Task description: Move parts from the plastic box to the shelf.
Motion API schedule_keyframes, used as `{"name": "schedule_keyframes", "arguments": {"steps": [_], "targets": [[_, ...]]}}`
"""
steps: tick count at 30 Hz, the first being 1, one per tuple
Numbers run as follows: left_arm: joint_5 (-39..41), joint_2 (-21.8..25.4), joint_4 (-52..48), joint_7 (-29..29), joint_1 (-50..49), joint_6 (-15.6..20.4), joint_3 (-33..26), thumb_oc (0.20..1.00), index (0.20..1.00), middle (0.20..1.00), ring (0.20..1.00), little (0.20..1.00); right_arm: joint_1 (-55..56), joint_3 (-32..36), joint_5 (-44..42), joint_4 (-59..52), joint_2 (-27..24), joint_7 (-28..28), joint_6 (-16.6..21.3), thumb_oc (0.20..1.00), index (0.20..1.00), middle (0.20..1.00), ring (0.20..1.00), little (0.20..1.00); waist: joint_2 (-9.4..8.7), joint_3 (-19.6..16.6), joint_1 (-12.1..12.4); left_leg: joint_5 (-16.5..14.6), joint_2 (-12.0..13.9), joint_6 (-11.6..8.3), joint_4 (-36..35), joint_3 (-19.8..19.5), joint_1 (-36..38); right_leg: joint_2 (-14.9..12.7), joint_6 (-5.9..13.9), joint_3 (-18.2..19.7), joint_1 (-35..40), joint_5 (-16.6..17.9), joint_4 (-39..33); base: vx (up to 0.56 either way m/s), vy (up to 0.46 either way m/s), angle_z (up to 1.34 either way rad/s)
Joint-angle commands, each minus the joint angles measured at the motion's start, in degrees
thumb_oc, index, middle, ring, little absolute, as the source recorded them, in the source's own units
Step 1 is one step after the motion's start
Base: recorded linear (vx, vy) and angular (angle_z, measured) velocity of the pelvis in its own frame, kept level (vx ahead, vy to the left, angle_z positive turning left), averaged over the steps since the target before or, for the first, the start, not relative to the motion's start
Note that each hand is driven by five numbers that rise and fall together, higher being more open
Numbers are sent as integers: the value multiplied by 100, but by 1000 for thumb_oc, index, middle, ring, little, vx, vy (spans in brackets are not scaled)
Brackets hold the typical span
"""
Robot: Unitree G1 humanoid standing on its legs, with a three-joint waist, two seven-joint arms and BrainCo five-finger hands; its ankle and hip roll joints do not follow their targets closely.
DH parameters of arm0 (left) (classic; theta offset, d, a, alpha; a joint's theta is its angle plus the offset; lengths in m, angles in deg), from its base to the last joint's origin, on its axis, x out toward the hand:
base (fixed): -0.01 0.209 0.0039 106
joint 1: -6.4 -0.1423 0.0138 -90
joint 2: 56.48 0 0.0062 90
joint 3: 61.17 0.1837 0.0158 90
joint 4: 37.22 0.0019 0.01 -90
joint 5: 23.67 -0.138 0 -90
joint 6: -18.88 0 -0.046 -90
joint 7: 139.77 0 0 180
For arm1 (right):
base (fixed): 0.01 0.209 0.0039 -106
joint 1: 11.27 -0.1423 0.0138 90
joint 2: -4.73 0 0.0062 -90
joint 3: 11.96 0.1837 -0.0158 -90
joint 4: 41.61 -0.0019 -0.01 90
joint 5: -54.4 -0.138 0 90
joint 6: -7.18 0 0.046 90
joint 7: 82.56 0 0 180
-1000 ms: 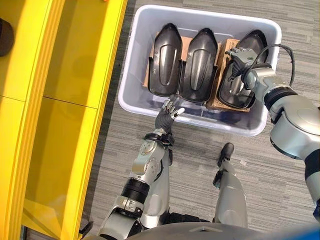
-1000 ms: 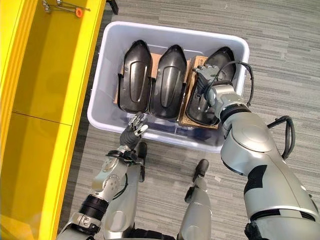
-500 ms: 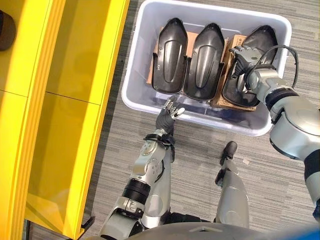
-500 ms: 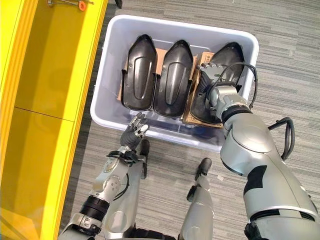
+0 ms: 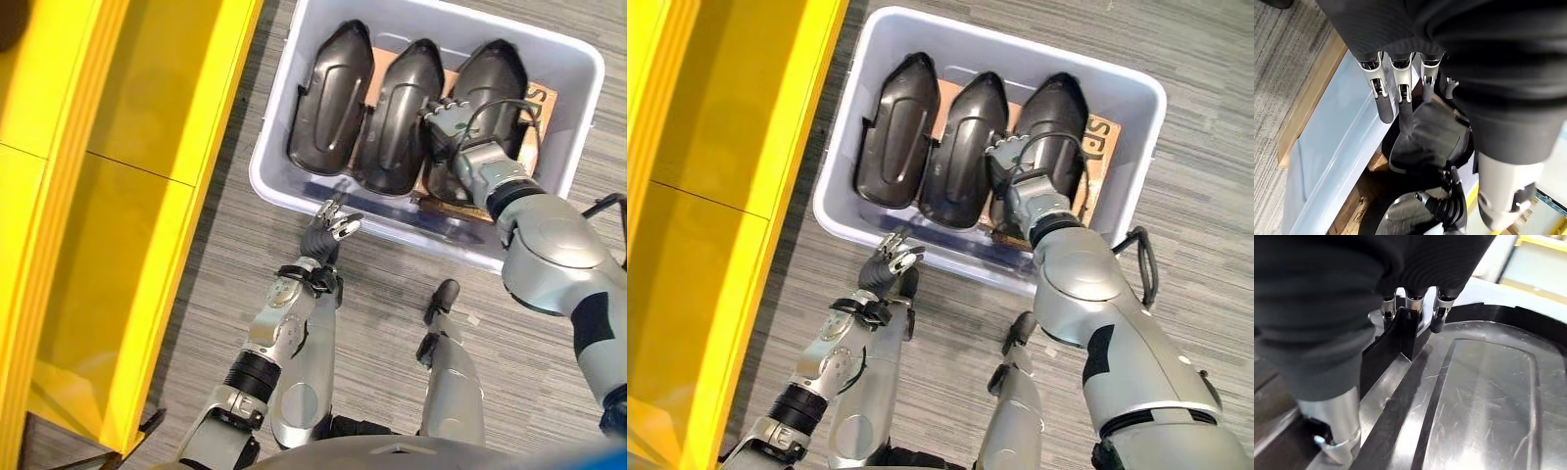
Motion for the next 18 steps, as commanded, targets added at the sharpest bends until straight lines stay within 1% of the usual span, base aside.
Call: {"name": "schedule_keyframes", "arguments": {"steps": [1, 2, 4, 5, 7, 9, 10, 11, 12, 13, 14, 15, 16, 17, 18], "targets": [[166, -131, -493, -53, 27, 208, 210, 1000, 1000, 1000, 1000, 1000, -1022, -153, 140, 40, 7, 174, 92, 1000, 1000, 1000, 1000, 1000, 229, 299, 387, 621, 693, -213, -891, -76, 254, -30, -459, 345, 399, 84, 162, 0, 0, 0], [170, -69, -498, -79, 24, 226, 187, 1000, 1000, 1000, 1000, 1000, -1083, -153, 171, -15, 59, 184, 98, 1000, 1000, 1000, 1000, 1000, 164, 299, 376, 630, 708, -217, -902, -83, 246, -14, -460, 332, 397, 89, 166, 38, -23, -1], [172, -27, -513, -90, 19, 237, 181, 1000, 1000, 1000, 1000, 1000, -1095, -153, 186, -35, 84, 180, 100, 1000, 1000, 1000, 1000, 1000, 119, 299, 373, 631, 718, -225, -908, -90, 258, -5, -462, 336, 406, 87, 162, 0, -15, -2], [178, 90, -595, -124, -19, 251, 135, 1000, 1000, 1000, 1000, 1000, -1204, -153, 246, -180, 80, 214, 135, 1000, 1000, 1000, 1000, 1000, -37, 299, 346, 672, 744, -229, -963, -91, 265, 32, -465, 299, 403, 109, 124, 10, -24, -3], [179, 86, -594, -122, -68, 250, 143, 1000, 1000, 1000, 1000, 1000, -1161, -153, 245, -183, 96, 208, 133, 1000, 1000, 1000, 1000, 1000, -30, 299, 350, 614, 752, -239, -956, -78, 345, 31, -458, 306, 473, 66, 133, 0, 0, 0], [178, 91, -598, -125, -19, 249, 130, 1000, 1000, 1000, 1000, 1000, -1208, -153, 246, -183, 83, 211, 133, 1000, 1000, 1000, 1000, 1000, -44, 299, 340, 676, 739, -228, -968, -89, 265, 26, -464, 298, 400, 109, 124, 0, 0, 0], [179, 88, -592, -122, -54, 249, 137, 1000, 1000, 1000, 1000, 1000, -1174, -153, 245, -184, 95, 207, 133, 1000, 1000, 1000, 1000, 1000, -35, 299, 344, 627, 747, -237, -960, -82, 327, 28, -458, 303, 456, 72, 134, 44, -48, -2], [42, 288, -805, -192, -339, 354, -144, 1000, 1000, 1000, 1000, 1000, -1445, -153, 371, -1081, -156, 204, 182, 1000, 1000, 1000, 1000, 1000, -314, 299, 133, 526, 898, -319, -1014, -47, 534, 108, -426, 344, 571, 15, 104, 53, -60, -2], [-18, 207, -934, -220, -462, 390, -330, 1000, 1000, 1000, 1000, 1000, -1586, -153, 426, -1823, -449, 108, 68, 1000, 1000, 1000, 1000, 1000, -391, 299, -51, 542, 897, -341, -1093, -10, 601, 86, -401, 378, 552, 3, 102, 1, -48, -8], [-21, 211, -945, -227, -381, 386, -345, 1000, 1000, 1000, 1000, 1000, -1666, -153, 430, -1857, -496, 100, 51, 1000, 1000, 1000, 1000, 1000, -409, 299, -67, 647, 872, -323, -1119, -23, 472, 75, -410, 372, 430, 77, 85, -27, -16, -11], [-90, 14, -1021, -263, -388, 415, -461, 1000, 1000, 1000, 1000, 1000, -1733, -153, 528, -2591, -883, 86, -60, 1000, 1000, 1000, 1000, 1000, -359, 299, -235, 701, 864, -348, -1179, -33, 477, 53, -391, 394, 380, 93, 88, -17, -16, -10], [-130, -145, -1080, -283, -482, 436, -472, 1000, 1000, 1000, 1000, 1000, -1710, -153, 580, -3112, -1158, 84, -152, 1000, 1000, 1000, 1000, 1000, -270, 299, -319, 680, 867, -378, -1205, -13, 575, 38, -380, 405, 441, 61, 90, 5, -20, -5], [-131, -146, -1077, -287, -438, 433, -479, 1000, 1000, 1000, 1000, 1000, -1747, -153, 580, -3134, -1185, 75, -162, 1000, 1000, 1000, 1000, 1000, -273, 299, -330, 720, 853, -371, -1215, -25, 518, 31, -380, 399, 387, 84, 93, 0, 0, 0], [-164, -315, -1131, -295, -531, 451, -520, 1000, 1000, 1000, 1000, 1000, -1702, -153, 624, -3627, -1473, 83, -238, 1000, 1000, 1000, 1000, 1000, -172, 299, -420, 691, 864, -403, -1233, -16, 613, 23, -369, 418, 444, 55, 98, 4, -33, -2], [-208, -777, -1149, -330, -469, 488, -634, 1000, 1000, 1000, 1000, 1000, -1724, -153, 665, -4401, -2003, 141, -352, 1000, 1000, 1000, 1000, 1000, 78, 299, -670, 771, 835, -446, -1286, -12, 588, -43, -363, 441, 335, 87, 141, 17, -37, 1]]}}
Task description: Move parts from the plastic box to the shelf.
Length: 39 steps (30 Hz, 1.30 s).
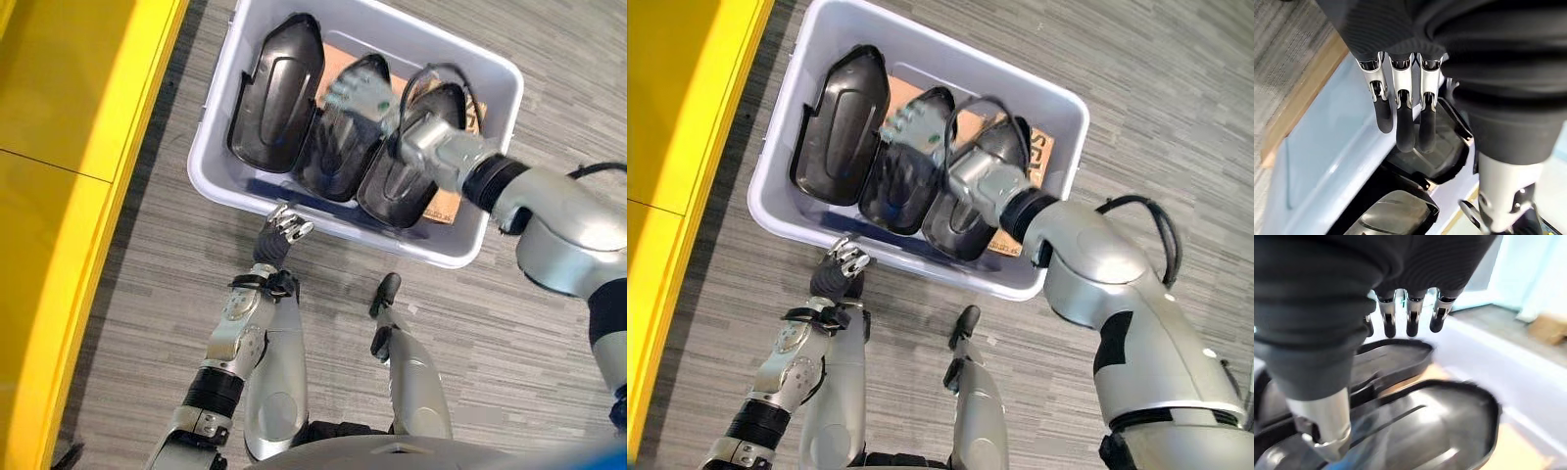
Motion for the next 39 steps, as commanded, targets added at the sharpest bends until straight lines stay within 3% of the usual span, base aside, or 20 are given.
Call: {"name": "schedule_keyframes", "arguments": {"steps": [1, 4, 8, 11, 22, 24, 25, 26, 28, 30, 36, 39], "targets": [[-278, -918, -612, -65, 82, 247, 48, 1000, 1000, 1000, 1000, 1000, -787, -85, 234, -530, -726, 101, -331, 1000, 1000, 1000, 1000, 1000, 733, 220, -190, 639, 556, -326, -961, -59, 479, -271, -345, 369, 406, 21, 256, 1, -30, 7], [-294, -1127, -613, -57, 63, 284, 9, 1000, 1000, 1000, 1000, 1000, -571, 251, 354, -1260, -1154, 70, -380, 1000, 1000, 1000, 1000, 1000, 837, 220, -306, 652, 540, -365, -989, -75, 524, -301, -345, 353, 401, 18, 306, 5, -8, 8], [-293, -1110, -629, -32, 28, 293, 34, 1000, 1000, 1000, 1000, 1000, -277, 682, 508, -1781, -1444, -42, -455, 1000, 1000, 1000, 1000, 1000, 808, 220, -301, 663, 528, -395, -1005, -101, 565, -314, -346, 348, 439, 10, 326, 9, -13, -9], [-273, -1171, -650, 18, -73, 301, 30, 1000, 1000, 1000, 1000, 1000, 256, 1480, 755, -2640, -1918, -89, -497, 1000, 1000, 1000, 1000, 1000, 790, 220, -369, 673, 530, -433, -1033, -105, 620, -339, -364, 352, 455, 14, 334, 5, -17, -9], [-224, -1270, -640, 141, -225, 353, 44, 1000, 1000, 1000, 1000, 1000, 2005, 3385, 928, -3745, -2055, -241, -497, 1000, 1000, 1000, 1000, 1000, 728, 220, -469, 695, 513, -511, -1047, -127, 688, -385, -400, 368, 473, 17, 369, 0, -5, 1], [-213, -1353, -655, 183, -257, 390, 31, 1000, 1000, 1000, 1000, 1000, 2735, 4134, 821, -3863, -1797, -210, -470, 1000, 1000, 1000, 1000, 1000, 728, 220, -543, 706, 503, -532, -1080, -129, 684, -401, -406, 387, 444, 16, 363, 30, -20, 2], [-214, -1321, -672, 215, -523, 407, 118, 1000, 1000, 1000, 1000, 1000, 3463, 4633, 724, -4024, -1544, -251, -426, 1000, 1000, 1000, 1000, 1000, 700, 220, -478, 521, 568, -585, -1057, -97, 999, -364, -408, 390, 739, -124, 371, 16, -21, 4], [-213, -1295, -686, 205, -432, 404, 119, 1000, 1000, 1000, 1000, 1000, 3426, 4705, 733, -4054, -1575, -266, -430, 1000, 1000, 1000, 1000, 1000, 679, 220, -466, 642, 533, -562, -1084, -110, 855, -384, -414, 390, 603, -30, 347, 0, 0, 0], [-197, -1288, -679, 277, -469, 426, 132, 1000, 1000, 1000, 1000, 1000, 4347, 5340, 230, -4124, -920, -416, -282, 1000, 1000, 1000, 1000, 1000, 640, 220, -477, 678, 535, -585, -1103, -110, 851, -395, -410, 401, 578, -9, 353, -50, 3, -1], [-199, -1187, -655, 458, -561, 411, 67, 1000, 1000, 1000, 1000, 1000, 4926, 5616, -306, -3990, -255, -541, -83, 1000, 1000, 1000, 1000, 1000, 600, 220, -515, 728, 544, -622, -1130, -129, 850, -425, -398, 393, 554, 10, 354, -16, -4, 0], [-212, -1166, -537, 672, -744, 337, -122, 1000, 1000, 1000, 1000, 1000, 6134, 5779, -1425, -4184, 928, -931, 94, 1000, 1000, 1000, 1000, 1000, 555, 220, -532, 669, 609, -684, -1168, -87, 1115, -408, -371, 400, 753, -56, 347, -3, -10, -2], [-215, -1187, -515, 703, -719, 335, -179, 1000, 1000, 1000, 1000, 1000, 6369, 5781, -1595, -4258, 1073, -1012, 191, 1000, 1000, 1000, 1000, 1000, 534, 220, -571, 719, 588, -664, -1182, -82, 1096, -432, -358, 390, 723, -30, 348, 7, -3, 1]]}}
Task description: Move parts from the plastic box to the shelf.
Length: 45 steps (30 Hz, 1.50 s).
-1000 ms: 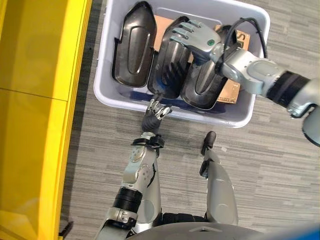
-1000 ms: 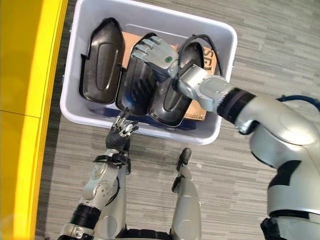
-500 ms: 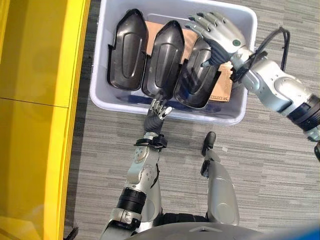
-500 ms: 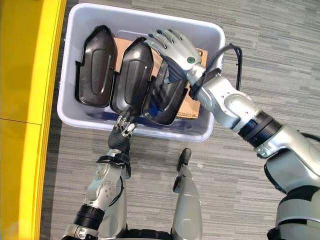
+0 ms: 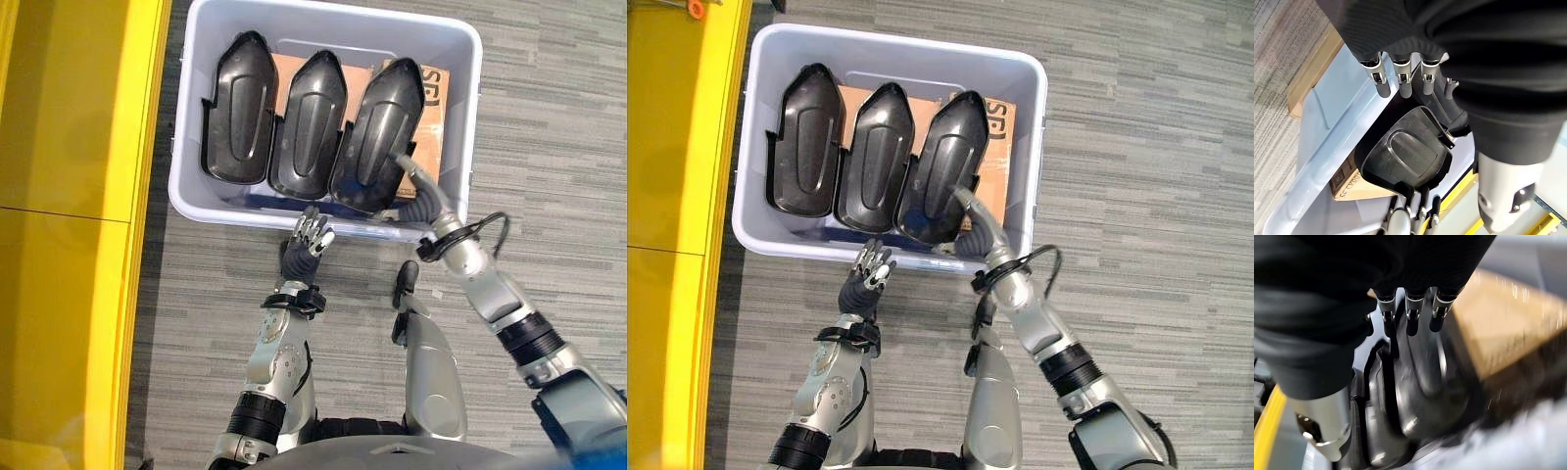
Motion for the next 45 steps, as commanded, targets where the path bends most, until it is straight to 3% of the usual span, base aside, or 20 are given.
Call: {"name": "schedule_keyframes", "arguments": {"steps": [1, 10, 22, 31, 45], "targets": [[-84, 36, -436, 242, -163, 124, -79, 1000, 1000, 1000, 1000, 1000, 68, 146, -477, -577, 89, -97, 527, 1000, 1000, 1000, 1000, 1000, -99, -64, 49, 139, 551, -479, -102, -246, 117, -377, -304, 216, 595, 275, -184, 0, 0, 0], [-150, -103, -343, 126, -104, 93, -129, 1000, 1000, 1000, 1000, 1000, 542, 67, -1194, -243, 601, -395, 745, 1000, 1000, 1000, 1000, 1000, -28, -64, 21, 153, 533, -433, -147, -201, 251, -410, -291, 221, 643, 248, -141, 0, 0, 0], [-73, -162, -294, 42, -126, 156, -70, 1000, 1000, 1000, 1000, 1000, 753, 583, -1238, -443, 767, -124, 850, 1000, 1000, 1000, 1000, 1000, 11, -64, -59, 179, 494, -412, -156, -160, 306, -448, -297, 239, 660, 232, -113, 0, 0, 0], [-55, -159, -293, 30, -145, 184, -23, 1000, 1000, 1000, 1000, 1000, 749, 1245, -1476, -488, 1165, 155, 856, 1000, 1000, 1000, 1000, 1000, 50, -64, -120, 242, 468, -431, -168, -154, 322, -486, -301, 272, 635, 260, -92, 2, 1, -4], [-40, -52, -502, -28, -211, 199, 92, 1000, 1000, 1000, 1000, 1000, 286, 2122, -1267, -43, 1293, 762, 737, 1000, 1000, 1000, 1000, 1000, 273, -64, -197, 227, 430, -437, -205, -58, 630, -522, -316, 389, 757, 198, 37, 5, 4, -1]]}}
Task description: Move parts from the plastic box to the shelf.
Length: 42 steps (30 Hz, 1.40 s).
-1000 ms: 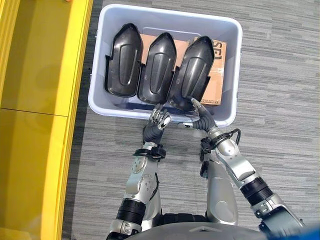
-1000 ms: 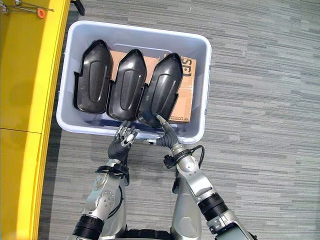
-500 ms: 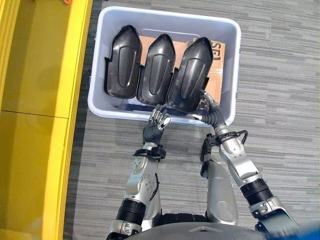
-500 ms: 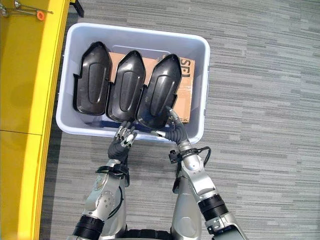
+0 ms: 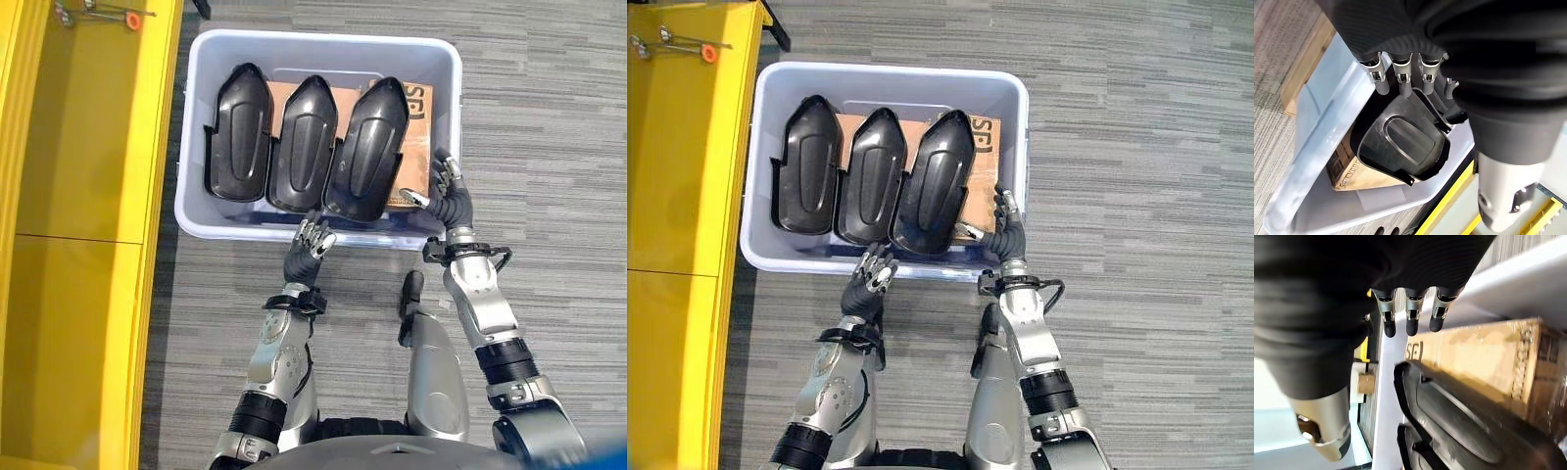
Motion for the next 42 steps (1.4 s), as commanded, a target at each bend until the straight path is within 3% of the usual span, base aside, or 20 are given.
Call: {"name": "schedule_keyframes", "arguments": {"steps": [1, 17, 28, 42], "targets": [[-38, -33, -712, 21, -218, 196, 52, 1000, 1000, 1000, 1000, 1000, -173, 317, 119, -223, 134, 224, 251, 1000, 1000, 1000, 1000, 1000, 49, -88, -11, 167, 504, -424, 133, -252, -69, -348, -338, 260, 604, 613, -573, 0, 0, 0], [118, -23, -711, 29, -71, 222, 347, 1000, 1000, 1000, 1000, 1000, -1201, 524, 317, 710, 3, 595, 191, 1000, 1000, 1000, 1000, 1000, 208, -88, -16, 220, 434, -417, 172, -248, -164, -393, -382, 337, 423, 659, -487, 8, 0, -1], [141, 10, -696, 23, -32, 261, 399, 1000, 1000, 1000, 1000, 1000, -1371, 304, 517, 565, 58, 591, 202, 1000, 1000, 1000, 1000, 1000, 168, -88, -12, 185, 437, -421, 276, -271, -287, -393, -397, 367, 323, 678, -437, 0, 0, 0], [232, 32, -678, -9, -19, 236, 498, 1000, 1000, 1000, 1000, 1000, -1960, 474, 281, 1705, 174, 818, 124, 1000, 1000, 1000, 1000, 1000, 217, -88, 106, 130, 408, -450, 359, -313, -419, -416, -426, 362, 248, 675, -400, 0, 0, 0]]}}
